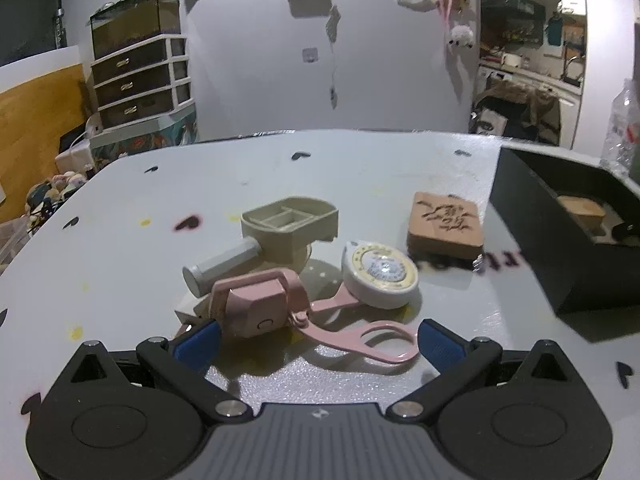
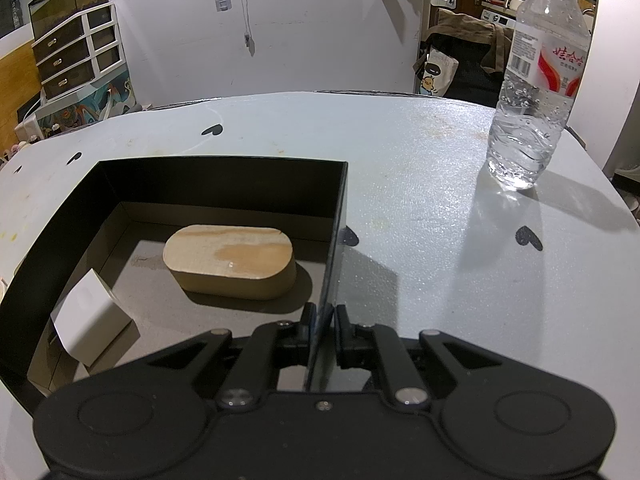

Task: Organize rigid objects
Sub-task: 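Move the left tool back and grasp the pink eyelash curler, then carry the pink eyelash curler into the black box and release it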

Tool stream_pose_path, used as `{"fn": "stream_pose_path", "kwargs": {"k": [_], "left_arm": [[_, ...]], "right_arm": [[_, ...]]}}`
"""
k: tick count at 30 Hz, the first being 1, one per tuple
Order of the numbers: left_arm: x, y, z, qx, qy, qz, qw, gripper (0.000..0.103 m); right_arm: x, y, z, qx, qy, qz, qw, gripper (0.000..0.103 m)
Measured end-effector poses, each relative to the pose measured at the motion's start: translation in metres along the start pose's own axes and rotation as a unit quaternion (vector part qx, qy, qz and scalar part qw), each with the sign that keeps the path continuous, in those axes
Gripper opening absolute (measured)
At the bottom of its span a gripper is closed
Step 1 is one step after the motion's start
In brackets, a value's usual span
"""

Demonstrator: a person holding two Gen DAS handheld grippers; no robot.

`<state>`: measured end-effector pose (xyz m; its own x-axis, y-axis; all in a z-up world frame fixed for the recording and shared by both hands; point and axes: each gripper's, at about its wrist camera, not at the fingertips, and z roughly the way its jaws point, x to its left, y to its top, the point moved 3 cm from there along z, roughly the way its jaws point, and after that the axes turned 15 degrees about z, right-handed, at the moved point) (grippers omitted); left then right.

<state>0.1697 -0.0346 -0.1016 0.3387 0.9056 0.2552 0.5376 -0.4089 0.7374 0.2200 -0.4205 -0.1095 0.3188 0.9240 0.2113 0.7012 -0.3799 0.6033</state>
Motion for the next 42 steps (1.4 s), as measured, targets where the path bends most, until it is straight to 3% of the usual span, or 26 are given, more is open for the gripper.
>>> {"fn": "stream_pose_path", "kwargs": {"k": [5,10,13,20,24,26,27,30,37,38,42], "left_arm": [[0.009,0.014,-0.011,-0.037,0.020,0.003,0.9991,0.103],[0.022,0.019,0.013,-0.019,0.029,-0.007,0.9994,0.103],[0.029,0.011,0.020,-0.010,0.023,-0.038,0.9989,0.103],[-0.003,0.001,-0.006,-0.030,-0.042,-0.016,0.9985,0.103],[-0.030,-0.001,-0.020,-0.033,-0.106,0.004,0.9939,0.101],[-0.041,0.000,-0.024,-0.030,-0.128,0.022,0.9910,0.092],[-0.045,0.002,-0.025,-0.026,-0.126,0.031,0.9912,0.084],[-0.049,0.008,-0.018,-0.013,-0.108,0.046,0.9929,0.075],[-0.032,0.014,0.012,0.047,-0.076,0.036,0.9953,0.047],[-0.029,0.014,0.014,0.050,-0.078,0.033,0.9951,0.035],[-0.030,0.012,0.013,0.046,-0.077,0.026,0.9956,0.022]], "right_arm": [[0.000,0.000,0.000,0.000,0.000,0.000,1.000,0.010],[0.000,0.000,0.000,0.000,0.000,0.000,1.000,0.010],[0.000,0.000,0.000,0.000,0.001,0.000,1.000,0.010],[0.002,0.000,-0.001,0.000,0.001,-0.001,1.000,0.010],[0.003,0.000,-0.001,0.000,0.001,-0.001,1.000,0.010],[0.002,0.000,-0.001,0.000,0.001,-0.001,1.000,0.010],[0.002,0.000,-0.001,0.000,0.001,-0.001,1.000,0.010],[0.002,0.000,-0.001,0.000,0.001,-0.001,1.000,0.010],[0.002,0.000,-0.001,0.000,0.001,-0.001,1.000,0.010],[0.002,0.000,-0.001,0.000,0.002,-0.001,1.000,0.010],[0.002,0.000,-0.001,-0.001,0.002,-0.001,1.000,0.010]]}}
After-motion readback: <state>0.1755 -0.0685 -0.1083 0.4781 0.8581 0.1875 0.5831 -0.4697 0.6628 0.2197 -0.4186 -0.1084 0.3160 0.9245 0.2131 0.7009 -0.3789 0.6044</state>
